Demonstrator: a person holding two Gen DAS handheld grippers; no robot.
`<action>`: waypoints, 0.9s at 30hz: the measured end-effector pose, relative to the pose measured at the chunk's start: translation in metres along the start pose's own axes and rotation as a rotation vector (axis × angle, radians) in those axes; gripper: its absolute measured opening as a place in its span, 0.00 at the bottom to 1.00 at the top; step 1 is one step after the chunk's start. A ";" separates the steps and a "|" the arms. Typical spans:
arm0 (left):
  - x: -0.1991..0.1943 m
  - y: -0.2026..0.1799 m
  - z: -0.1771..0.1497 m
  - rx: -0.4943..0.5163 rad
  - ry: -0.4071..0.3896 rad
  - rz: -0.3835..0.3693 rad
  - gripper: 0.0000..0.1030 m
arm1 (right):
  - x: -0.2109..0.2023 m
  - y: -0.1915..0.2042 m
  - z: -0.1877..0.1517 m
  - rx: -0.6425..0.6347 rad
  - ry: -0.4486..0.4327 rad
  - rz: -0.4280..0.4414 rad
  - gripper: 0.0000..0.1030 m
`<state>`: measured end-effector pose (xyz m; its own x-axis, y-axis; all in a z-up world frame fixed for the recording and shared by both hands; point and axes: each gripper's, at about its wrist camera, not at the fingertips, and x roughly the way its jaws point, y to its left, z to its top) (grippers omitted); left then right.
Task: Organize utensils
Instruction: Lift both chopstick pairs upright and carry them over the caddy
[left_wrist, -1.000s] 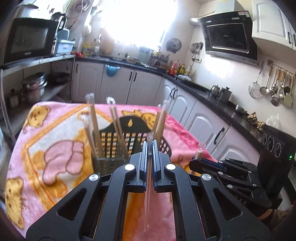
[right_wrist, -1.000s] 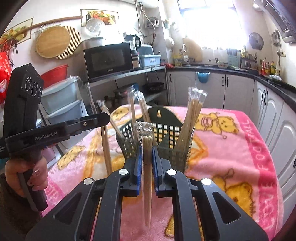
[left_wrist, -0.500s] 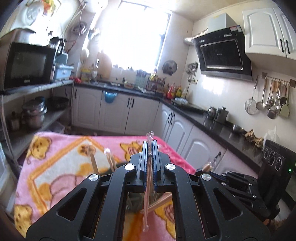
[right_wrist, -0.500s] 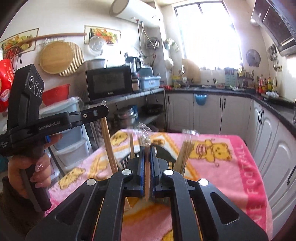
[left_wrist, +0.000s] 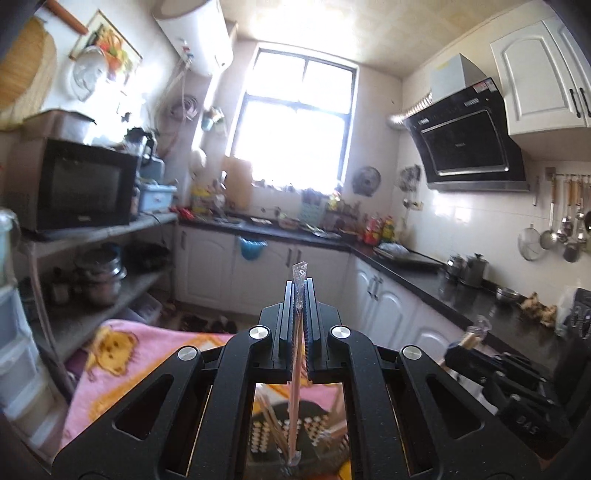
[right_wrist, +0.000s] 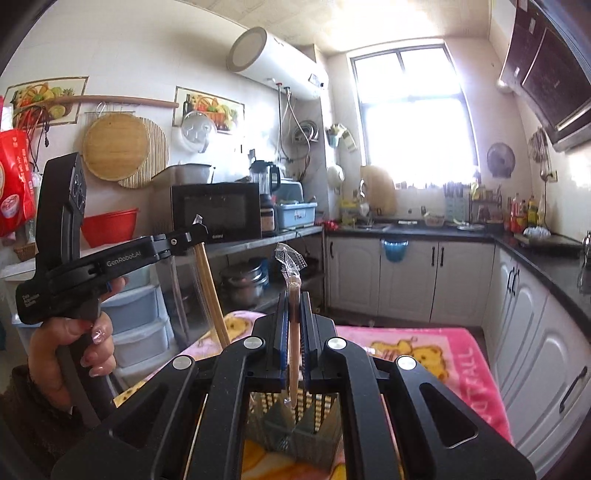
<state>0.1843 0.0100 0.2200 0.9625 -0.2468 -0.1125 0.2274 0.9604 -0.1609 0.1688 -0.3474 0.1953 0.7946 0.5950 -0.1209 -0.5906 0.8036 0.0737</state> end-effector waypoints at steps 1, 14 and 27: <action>0.002 0.000 0.002 0.007 -0.009 0.016 0.02 | 0.002 0.000 0.002 -0.004 -0.006 -0.001 0.06; 0.032 0.005 -0.012 0.053 -0.034 0.124 0.02 | 0.037 0.001 0.003 -0.026 -0.014 -0.011 0.06; 0.054 0.016 -0.041 0.039 -0.004 0.140 0.02 | 0.067 0.001 -0.025 -0.013 0.056 0.003 0.06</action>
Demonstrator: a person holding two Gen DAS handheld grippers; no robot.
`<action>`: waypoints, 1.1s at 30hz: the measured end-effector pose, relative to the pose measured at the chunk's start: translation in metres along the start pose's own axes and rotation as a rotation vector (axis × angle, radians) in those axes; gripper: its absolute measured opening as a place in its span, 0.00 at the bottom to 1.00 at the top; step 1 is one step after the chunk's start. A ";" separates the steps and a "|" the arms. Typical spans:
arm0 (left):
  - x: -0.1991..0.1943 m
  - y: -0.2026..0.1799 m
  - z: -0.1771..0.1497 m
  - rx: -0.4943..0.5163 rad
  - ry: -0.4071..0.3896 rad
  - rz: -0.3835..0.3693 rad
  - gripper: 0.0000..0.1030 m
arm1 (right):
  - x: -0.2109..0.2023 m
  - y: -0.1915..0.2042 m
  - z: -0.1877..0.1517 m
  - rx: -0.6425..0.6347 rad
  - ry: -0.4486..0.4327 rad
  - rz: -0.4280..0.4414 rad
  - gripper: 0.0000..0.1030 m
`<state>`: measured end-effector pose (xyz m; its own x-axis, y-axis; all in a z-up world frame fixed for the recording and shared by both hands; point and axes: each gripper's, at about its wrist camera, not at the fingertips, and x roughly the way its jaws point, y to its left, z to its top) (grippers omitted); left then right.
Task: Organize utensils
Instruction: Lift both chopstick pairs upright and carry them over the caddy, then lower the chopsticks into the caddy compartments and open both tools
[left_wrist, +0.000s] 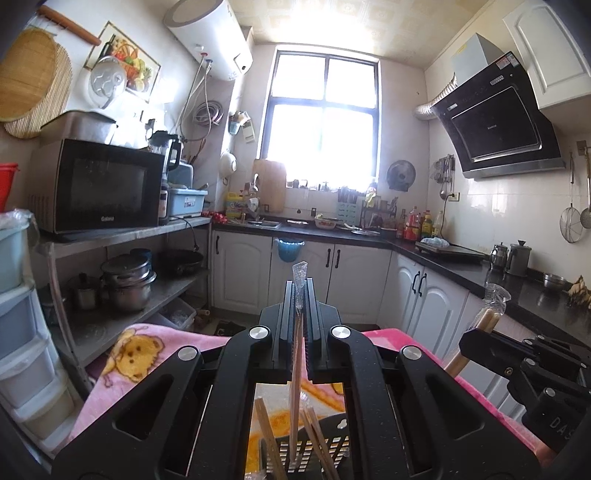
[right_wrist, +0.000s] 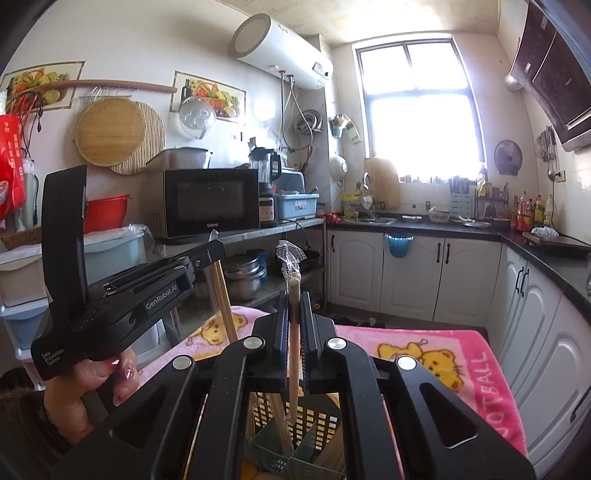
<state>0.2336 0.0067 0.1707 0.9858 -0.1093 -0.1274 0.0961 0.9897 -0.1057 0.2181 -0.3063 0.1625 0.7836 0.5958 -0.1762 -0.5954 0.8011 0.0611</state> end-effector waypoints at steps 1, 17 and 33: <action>0.002 0.001 -0.003 -0.002 0.006 0.000 0.02 | 0.002 0.000 -0.002 0.000 0.007 0.001 0.06; 0.023 0.001 -0.049 -0.002 0.144 -0.069 0.02 | 0.043 -0.006 -0.043 0.045 0.164 -0.018 0.06; 0.006 -0.004 -0.071 0.042 0.260 -0.061 0.29 | 0.024 -0.016 -0.064 0.098 0.231 -0.015 0.26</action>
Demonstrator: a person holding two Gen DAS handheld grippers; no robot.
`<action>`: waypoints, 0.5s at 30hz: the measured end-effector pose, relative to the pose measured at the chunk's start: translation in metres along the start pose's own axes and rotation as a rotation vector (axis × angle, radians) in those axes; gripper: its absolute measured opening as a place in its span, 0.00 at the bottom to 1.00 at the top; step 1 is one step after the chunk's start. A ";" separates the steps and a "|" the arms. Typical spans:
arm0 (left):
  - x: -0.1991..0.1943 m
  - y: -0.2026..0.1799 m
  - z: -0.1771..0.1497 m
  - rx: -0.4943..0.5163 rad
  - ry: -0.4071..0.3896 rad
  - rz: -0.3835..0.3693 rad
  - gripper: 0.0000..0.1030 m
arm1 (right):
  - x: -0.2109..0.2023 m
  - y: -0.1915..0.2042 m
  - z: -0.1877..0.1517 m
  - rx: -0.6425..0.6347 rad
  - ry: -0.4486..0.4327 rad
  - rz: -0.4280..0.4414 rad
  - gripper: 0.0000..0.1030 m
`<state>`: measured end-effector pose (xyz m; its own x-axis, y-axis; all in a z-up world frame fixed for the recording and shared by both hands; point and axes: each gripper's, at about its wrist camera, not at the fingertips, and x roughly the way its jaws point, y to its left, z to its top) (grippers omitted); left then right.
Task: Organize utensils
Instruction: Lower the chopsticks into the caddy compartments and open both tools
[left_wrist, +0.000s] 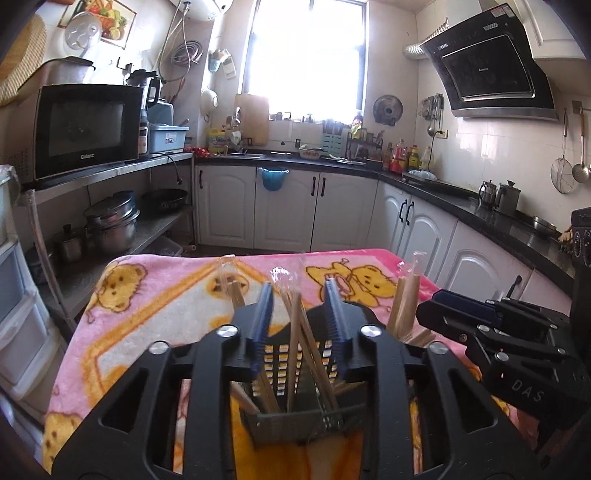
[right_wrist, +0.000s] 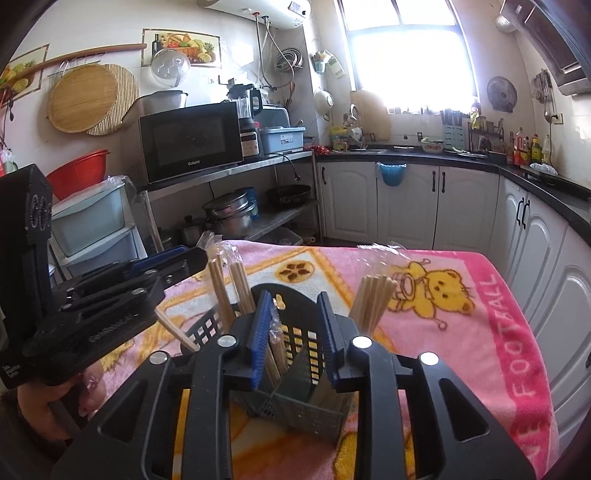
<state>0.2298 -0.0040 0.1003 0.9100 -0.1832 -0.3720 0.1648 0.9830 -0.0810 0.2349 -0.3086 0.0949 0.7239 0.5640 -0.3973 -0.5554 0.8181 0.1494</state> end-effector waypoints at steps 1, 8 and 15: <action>-0.002 0.000 -0.001 0.003 0.002 -0.001 0.36 | -0.003 -0.001 -0.001 0.000 0.000 0.000 0.27; -0.023 -0.001 -0.006 0.007 0.017 -0.011 0.54 | -0.020 0.001 -0.007 -0.006 0.002 -0.001 0.33; -0.041 0.002 -0.015 -0.016 0.028 -0.015 0.76 | -0.038 0.006 -0.017 -0.023 0.006 0.003 0.40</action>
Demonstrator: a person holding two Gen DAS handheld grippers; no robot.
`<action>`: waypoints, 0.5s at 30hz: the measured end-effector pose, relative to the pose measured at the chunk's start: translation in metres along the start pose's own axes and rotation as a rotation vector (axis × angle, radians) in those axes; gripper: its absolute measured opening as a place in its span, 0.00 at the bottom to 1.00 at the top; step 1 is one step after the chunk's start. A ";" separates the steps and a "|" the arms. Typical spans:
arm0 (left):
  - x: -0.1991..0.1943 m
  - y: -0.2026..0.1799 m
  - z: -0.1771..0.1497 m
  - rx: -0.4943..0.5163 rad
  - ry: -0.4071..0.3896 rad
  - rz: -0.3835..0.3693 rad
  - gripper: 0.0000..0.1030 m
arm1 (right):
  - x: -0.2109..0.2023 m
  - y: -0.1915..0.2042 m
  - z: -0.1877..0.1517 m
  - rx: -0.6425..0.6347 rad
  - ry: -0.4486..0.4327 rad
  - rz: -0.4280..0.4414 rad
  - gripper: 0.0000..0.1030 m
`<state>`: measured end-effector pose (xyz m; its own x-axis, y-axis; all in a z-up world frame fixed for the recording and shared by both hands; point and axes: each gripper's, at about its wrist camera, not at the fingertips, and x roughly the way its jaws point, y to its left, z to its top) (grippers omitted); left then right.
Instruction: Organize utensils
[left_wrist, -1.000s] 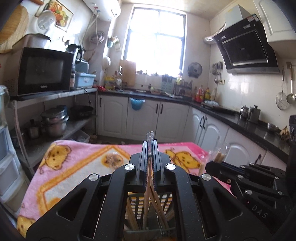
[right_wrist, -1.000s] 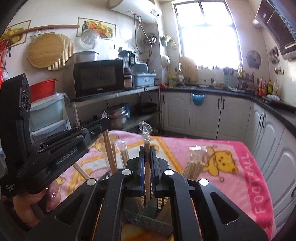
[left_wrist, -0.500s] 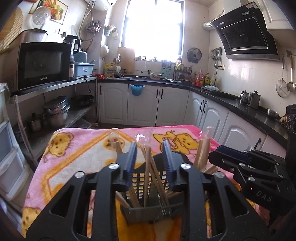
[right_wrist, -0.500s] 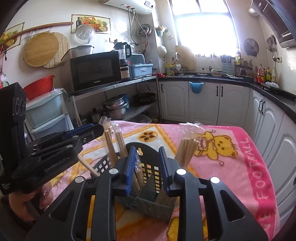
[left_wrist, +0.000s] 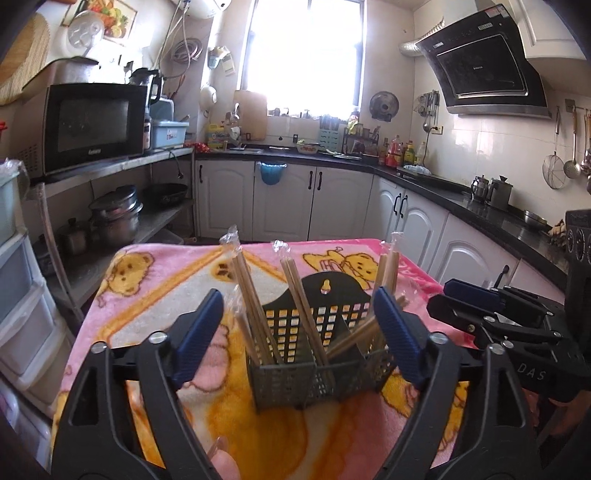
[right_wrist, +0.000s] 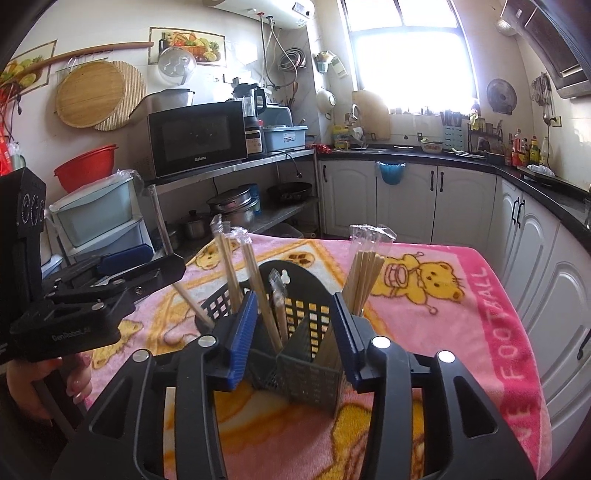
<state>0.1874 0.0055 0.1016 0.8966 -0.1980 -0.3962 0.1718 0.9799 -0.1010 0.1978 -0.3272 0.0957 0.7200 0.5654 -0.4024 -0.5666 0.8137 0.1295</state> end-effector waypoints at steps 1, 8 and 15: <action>-0.001 0.001 -0.001 -0.009 0.005 -0.001 0.79 | -0.004 0.001 -0.003 -0.001 0.000 0.002 0.42; -0.011 0.012 -0.019 -0.092 0.039 -0.002 0.90 | -0.017 0.006 -0.021 0.003 0.000 0.001 0.61; -0.013 0.014 -0.044 -0.128 0.087 0.037 0.90 | -0.019 0.005 -0.042 0.013 0.037 -0.011 0.68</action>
<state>0.1602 0.0212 0.0656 0.8618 -0.1680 -0.4786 0.0806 0.9769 -0.1977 0.1646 -0.3395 0.0655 0.7105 0.5514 -0.4372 -0.5533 0.8216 0.1371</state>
